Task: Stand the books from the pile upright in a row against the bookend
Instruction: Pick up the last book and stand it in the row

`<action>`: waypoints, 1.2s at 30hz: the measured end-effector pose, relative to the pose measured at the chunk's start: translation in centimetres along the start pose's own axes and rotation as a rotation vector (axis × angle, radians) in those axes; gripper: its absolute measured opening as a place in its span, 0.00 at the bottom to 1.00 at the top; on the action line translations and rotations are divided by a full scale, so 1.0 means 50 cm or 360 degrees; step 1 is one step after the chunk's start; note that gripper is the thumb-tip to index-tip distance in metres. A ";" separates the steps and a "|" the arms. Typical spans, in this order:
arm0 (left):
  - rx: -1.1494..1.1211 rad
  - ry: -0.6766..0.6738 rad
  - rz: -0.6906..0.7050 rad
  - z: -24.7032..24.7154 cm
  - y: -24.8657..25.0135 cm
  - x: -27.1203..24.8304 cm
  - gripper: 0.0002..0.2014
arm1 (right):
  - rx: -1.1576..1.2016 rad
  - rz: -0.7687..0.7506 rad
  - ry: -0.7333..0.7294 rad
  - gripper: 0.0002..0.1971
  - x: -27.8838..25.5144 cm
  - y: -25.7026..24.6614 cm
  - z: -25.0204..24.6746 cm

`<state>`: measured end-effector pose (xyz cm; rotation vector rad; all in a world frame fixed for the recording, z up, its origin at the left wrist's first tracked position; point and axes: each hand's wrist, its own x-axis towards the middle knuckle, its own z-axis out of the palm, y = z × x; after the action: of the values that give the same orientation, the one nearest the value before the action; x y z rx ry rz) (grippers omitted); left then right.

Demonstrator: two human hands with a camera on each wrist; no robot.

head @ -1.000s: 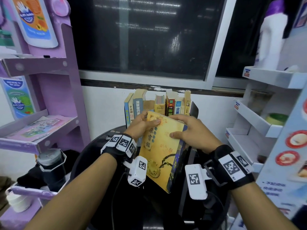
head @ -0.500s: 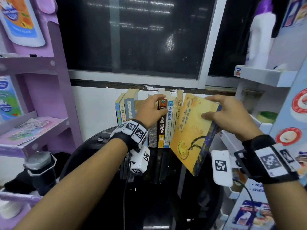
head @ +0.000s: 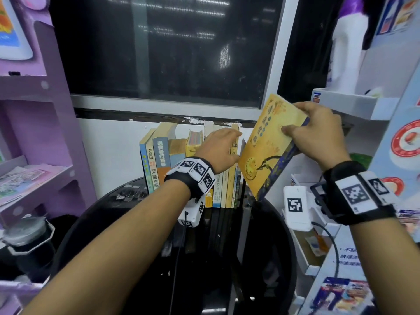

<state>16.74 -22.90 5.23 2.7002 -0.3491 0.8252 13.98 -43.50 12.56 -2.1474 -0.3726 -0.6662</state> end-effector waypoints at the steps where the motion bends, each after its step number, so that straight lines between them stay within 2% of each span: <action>1: 0.0057 -0.0014 0.0028 0.005 -0.002 0.010 0.32 | -0.0010 0.0004 0.0016 0.22 0.007 0.001 0.004; 9: 0.0260 -0.0174 0.0125 0.044 -0.023 0.057 0.34 | -0.0001 0.0012 0.0058 0.25 0.053 0.016 0.046; 18: 0.0426 -0.0028 0.0178 0.047 -0.051 0.041 0.28 | -0.0094 -0.0002 0.0066 0.23 0.086 0.036 0.075; 26: 0.0479 -0.0004 0.0187 0.041 -0.062 0.034 0.27 | -0.0149 -0.0029 0.0121 0.26 0.087 0.023 0.103; 36: 0.0484 -0.0025 0.0182 0.043 -0.068 0.035 0.28 | -0.0286 -0.0049 0.0164 0.22 0.082 0.031 0.159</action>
<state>20.30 -20.72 3.85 2.9918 -0.4153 0.9589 20.69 -37.97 9.90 -2.2693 -0.2999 -0.8523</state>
